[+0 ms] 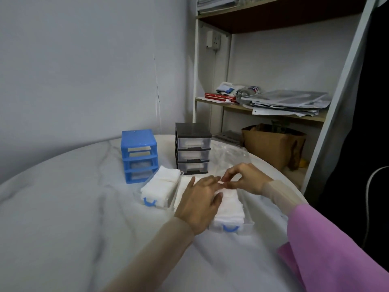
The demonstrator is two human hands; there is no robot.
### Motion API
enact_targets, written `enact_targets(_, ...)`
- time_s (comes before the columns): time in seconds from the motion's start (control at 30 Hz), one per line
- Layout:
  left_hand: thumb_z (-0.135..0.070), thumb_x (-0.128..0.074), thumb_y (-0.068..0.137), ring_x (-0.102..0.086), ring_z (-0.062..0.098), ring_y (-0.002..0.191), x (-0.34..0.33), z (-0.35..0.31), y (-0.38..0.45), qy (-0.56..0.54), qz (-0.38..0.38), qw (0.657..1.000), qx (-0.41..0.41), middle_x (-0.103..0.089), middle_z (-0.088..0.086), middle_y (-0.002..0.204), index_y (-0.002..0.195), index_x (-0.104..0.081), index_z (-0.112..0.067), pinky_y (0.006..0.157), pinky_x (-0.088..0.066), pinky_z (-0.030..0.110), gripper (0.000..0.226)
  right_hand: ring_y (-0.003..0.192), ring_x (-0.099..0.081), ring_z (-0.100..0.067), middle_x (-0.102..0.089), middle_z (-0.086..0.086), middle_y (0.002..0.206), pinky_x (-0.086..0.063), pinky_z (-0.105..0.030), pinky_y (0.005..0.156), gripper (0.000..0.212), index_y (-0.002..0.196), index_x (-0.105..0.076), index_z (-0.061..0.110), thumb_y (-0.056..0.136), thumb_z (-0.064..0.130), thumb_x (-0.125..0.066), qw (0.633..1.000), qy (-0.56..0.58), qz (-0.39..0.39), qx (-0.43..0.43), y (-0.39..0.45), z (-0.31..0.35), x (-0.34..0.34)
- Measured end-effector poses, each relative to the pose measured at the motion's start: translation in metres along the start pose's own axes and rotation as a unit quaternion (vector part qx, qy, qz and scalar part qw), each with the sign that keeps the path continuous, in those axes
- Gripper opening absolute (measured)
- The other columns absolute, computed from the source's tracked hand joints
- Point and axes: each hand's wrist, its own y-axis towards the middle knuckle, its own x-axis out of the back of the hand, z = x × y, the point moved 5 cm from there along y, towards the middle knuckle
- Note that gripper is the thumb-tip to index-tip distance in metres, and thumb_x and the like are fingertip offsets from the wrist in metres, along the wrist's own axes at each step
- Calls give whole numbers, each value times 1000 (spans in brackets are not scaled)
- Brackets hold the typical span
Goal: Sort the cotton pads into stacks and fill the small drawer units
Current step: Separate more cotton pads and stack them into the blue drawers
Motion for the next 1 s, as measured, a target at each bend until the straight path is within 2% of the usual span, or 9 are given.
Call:
enact_targets(0.17,-21,-36,100,-25,7,138,-14,-1,0,28,53,998,-2,-33,-8,150,142,-36,-26,117,-1,29,43,86,-57,-6,-68,2,99,-43,-9,72,15,99,-71,19,85,20,-67,999,3,-38,16,-4,-7,-2)
enact_targets(0.33,-16,-30,99,-10,6,143,-23,-2,-3,68,116,991,-19,-20,-10,155,147,-24,-26,117,5,37,49,84,-58,-3,-68,5,94,-43,-5,68,9,92,-71,18,83,15,-69,998,7,-59,22,-5,-11,1)
enact_targets(0.43,-18,-27,99,-4,7,144,-26,-3,-4,110,142,983,-25,-11,-9,157,149,-14,-25,114,12,42,52,85,-57,-6,-67,5,92,-42,-7,69,8,91,-70,18,84,14,-68,998,15,-66,15,-5,-13,-3)
enact_targets(0.6,-17,-26,100,-6,4,143,-18,-6,-2,114,126,985,-24,-14,-10,156,149,-15,-27,109,21,48,51,75,-52,-7,-60,4,89,-40,-7,66,19,96,-62,21,87,4,-60,988,75,-136,13,-12,-13,3)
enact_targets(0.73,-12,-31,99,-19,1,138,-4,-5,1,32,65,997,-7,-32,-12,148,143,-30,-27,110,22,46,47,73,-47,-12,-54,-3,93,-45,-14,61,37,103,-54,16,81,-14,-50,958,237,-162,-8,-22,-9,14)
enact_targets(0.8,-11,-35,98,-27,3,134,2,-3,3,-18,31,999,5,-41,-12,142,138,-39,-26,115,13,42,43,71,-45,-8,-51,-4,93,-41,-11,52,44,102,-51,11,77,-24,-42,938,301,-171,-4,-27,-4,18)
enact_targets(0.87,-7,-41,94,-38,8,126,5,0,5,-69,-4,998,7,-51,-9,132,129,-49,-23,115,-10,35,40,70,-45,-5,-50,-2,90,-39,-8,50,48,102,-49,7,76,-30,-34,927,330,-177,5,-32,1,20)
enact_targets(0.93,-2,-44,91,-48,8,109,7,0,6,-142,-30,989,20,-59,-6,119,121,-56,-20,101,-32,22,37,72,-46,-3,-52,-2,89,-39,-8,51,51,103,-48,7,75,-31,-29,916,362,-171,13,-37,5,21)
enact_targets(1.0,0,-45,89,-51,3,92,8,-2,6,-215,-41,975,40,-62,-6,107,113,-59,-20,88,-40,18,34,74,-47,-4,-54,-2,90,-39,-9,51,55,101,-50,11,75,-31,-27,905,389,-169,15,-40,8,21)
